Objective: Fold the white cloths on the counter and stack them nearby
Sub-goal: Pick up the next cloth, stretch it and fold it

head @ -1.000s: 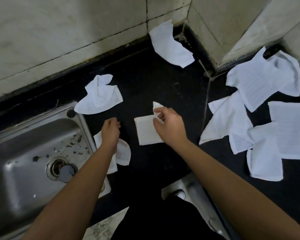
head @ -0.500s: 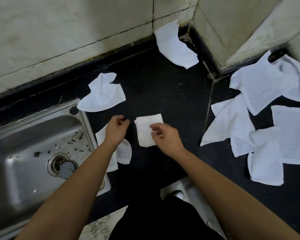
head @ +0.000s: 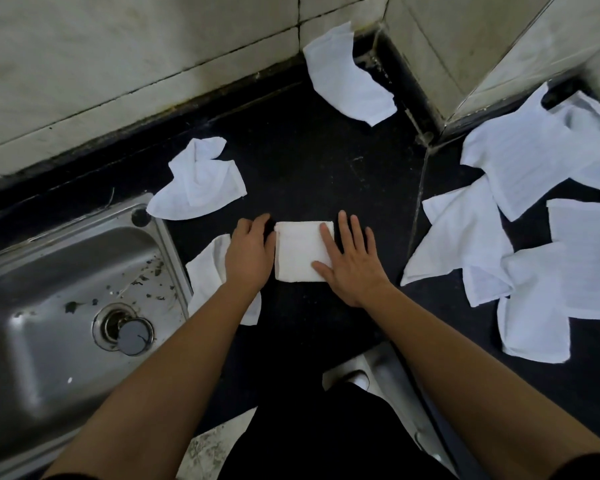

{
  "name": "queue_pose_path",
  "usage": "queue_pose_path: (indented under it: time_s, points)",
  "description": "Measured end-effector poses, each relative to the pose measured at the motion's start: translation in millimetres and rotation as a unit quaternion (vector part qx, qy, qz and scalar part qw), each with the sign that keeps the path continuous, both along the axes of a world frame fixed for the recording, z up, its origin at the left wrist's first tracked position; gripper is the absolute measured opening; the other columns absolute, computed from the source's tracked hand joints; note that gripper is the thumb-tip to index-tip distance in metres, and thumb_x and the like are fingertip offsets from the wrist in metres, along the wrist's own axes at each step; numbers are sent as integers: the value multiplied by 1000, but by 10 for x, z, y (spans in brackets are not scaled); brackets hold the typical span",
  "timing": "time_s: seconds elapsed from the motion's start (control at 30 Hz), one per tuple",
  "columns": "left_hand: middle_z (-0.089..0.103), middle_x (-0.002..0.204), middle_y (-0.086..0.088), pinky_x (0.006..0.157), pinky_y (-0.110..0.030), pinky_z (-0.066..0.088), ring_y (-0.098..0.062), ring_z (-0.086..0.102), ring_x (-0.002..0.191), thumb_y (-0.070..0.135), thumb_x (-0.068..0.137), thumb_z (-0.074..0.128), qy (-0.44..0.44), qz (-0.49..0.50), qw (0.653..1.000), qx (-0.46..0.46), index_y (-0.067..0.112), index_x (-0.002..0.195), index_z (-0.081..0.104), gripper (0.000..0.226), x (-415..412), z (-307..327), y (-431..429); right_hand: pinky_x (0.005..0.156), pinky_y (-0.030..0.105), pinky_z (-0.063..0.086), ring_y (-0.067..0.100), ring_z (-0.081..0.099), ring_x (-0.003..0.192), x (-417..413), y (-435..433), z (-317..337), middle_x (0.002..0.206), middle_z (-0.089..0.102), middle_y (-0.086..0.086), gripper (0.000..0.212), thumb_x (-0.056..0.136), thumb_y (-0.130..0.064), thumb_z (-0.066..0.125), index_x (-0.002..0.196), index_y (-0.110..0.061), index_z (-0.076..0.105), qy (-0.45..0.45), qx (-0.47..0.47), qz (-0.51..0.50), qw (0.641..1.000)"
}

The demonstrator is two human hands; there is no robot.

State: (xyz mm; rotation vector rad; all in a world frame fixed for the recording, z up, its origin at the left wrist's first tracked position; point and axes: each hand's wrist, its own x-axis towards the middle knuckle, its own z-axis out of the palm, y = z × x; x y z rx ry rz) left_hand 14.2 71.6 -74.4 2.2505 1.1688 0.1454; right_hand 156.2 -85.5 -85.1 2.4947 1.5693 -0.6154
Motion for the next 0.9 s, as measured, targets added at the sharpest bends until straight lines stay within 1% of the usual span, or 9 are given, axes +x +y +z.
queue_pose_path:
  time_s: [0.13, 0.2, 0.3, 0.4, 0.5, 0.6, 0.7, 0.83, 0.9]
  points:
    - [44, 145, -21, 97, -51, 46, -38, 48, 127, 39, 100, 48, 51, -193, 964, 178, 10, 146, 44, 54, -105, -29, -116, 123, 55, 6, 38, -9, 152, 50, -83, 62, 163, -17, 21, 84, 96, -69, 12, 159, -16, -9, -18, 38, 57, 997]
    - [16, 163, -17, 112, -54, 29, -35, 22, 148, 54, 100, 28, 165, -288, 927, 174, 10, 155, 23, 71, -183, -71, -74, 121, 57, 4, 39, -12, 151, 137, -136, 76, 162, -22, 21, 92, 90, -76, 8, 157, -17, -15, -35, -8, 90, 995]
    - [-13, 164, -13, 121, -55, 7, -32, -8, 152, 69, 90, 6, 274, -328, 892, 147, 13, 156, -7, 88, -260, -145, 37, 121, 59, 0, 41, -15, 150, 196, -162, 53, 161, -24, 22, 96, 86, -81, 13, 155, -23, -21, -33, -45, 68, 996]
    - [6, 164, -18, 118, -52, 18, -35, 11, 150, 69, 92, 25, 238, -267, 924, 131, 9, 157, 4, 91, -178, -51, -61, 121, 57, 7, 39, -6, 152, 122, -140, 99, 164, -14, 21, 102, 86, -81, 30, 158, -22, -10, 18, -12, 42, 999]
    - [48, 139, -19, 103, -48, 41, -34, 49, 125, 53, 97, 46, 107, -72, 990, 52, 6, 151, 29, 73, -81, 70, -251, 109, 48, 33, 34, 37, 135, 63, -101, 179, 152, 35, 17, 82, 94, -63, 47, 157, -17, 21, 100, 109, -108, 983]
    - [63, 113, -8, 90, -40, 49, -26, 60, 106, 38, 93, 59, 51, 100, 984, -137, 8, 141, 41, 59, 73, 152, -283, 85, 33, 46, 23, 60, 107, 83, 30, 229, 112, 63, 1, 59, 97, -41, 57, 146, -15, 40, 225, 153, -337, 901]
    - [56, 80, 11, 75, -29, 42, -15, 56, 84, 25, 83, 72, 53, 148, 967, -198, 10, 128, 49, 52, 200, 167, -279, 76, 24, 43, 13, 60, 95, 114, 150, 208, 88, 61, -11, 58, 89, -32, 70, 140, -15, 48, 343, 108, -438, 824]
    - [63, 86, 1, 77, -33, 51, -18, 59, 81, 12, 77, 75, 39, 211, 937, -275, 20, 87, 65, 16, 276, 182, -235, 89, 32, 54, 20, 63, 108, 143, 193, 190, 114, 65, 1, 52, 85, -18, 74, 134, -14, 58, 430, 105, -512, 736]
    - [70, 94, -6, 76, -36, 57, -21, 66, 84, 4, 78, 74, -15, 239, 898, -369, 16, 86, 72, 15, 267, 231, -168, 85, 34, 56, 20, 66, 107, 181, 172, 234, 122, 67, 4, 35, 86, -17, 73, 121, -17, 68, 475, 110, -521, 701]
